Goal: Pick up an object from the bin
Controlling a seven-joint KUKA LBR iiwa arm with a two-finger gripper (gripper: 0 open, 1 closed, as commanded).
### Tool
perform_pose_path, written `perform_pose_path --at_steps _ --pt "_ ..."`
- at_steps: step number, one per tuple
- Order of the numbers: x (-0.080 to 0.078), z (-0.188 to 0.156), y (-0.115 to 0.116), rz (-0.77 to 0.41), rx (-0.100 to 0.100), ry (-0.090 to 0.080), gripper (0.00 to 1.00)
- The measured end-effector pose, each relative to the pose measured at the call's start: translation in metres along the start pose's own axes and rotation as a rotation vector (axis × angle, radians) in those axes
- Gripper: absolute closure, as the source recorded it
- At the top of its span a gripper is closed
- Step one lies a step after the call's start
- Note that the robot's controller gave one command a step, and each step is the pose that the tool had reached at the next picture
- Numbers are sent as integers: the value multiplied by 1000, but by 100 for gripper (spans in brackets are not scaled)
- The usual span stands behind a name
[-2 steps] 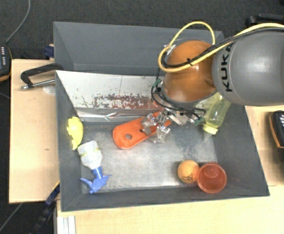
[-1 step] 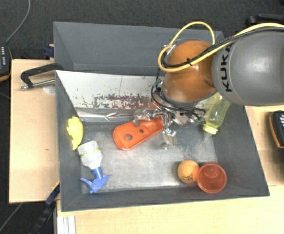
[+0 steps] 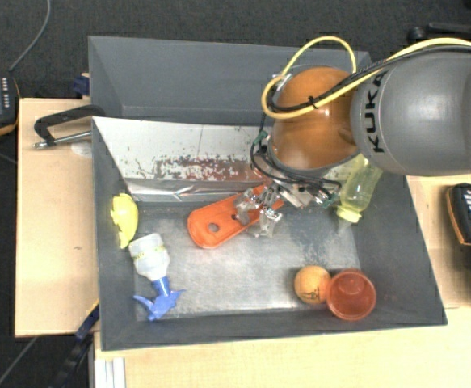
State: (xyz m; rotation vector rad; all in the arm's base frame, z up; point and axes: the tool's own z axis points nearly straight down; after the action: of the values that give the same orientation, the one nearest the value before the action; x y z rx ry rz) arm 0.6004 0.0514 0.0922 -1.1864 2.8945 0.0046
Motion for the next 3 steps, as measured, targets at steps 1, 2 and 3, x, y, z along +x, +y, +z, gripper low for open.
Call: perform_pose_path --at_steps 1,2,3 --pt "0 0 0 0 0 0 100" --pt "-4 -21 5 1 1 -5 100" --pt "-9 -43 6 36 2 -8 100"
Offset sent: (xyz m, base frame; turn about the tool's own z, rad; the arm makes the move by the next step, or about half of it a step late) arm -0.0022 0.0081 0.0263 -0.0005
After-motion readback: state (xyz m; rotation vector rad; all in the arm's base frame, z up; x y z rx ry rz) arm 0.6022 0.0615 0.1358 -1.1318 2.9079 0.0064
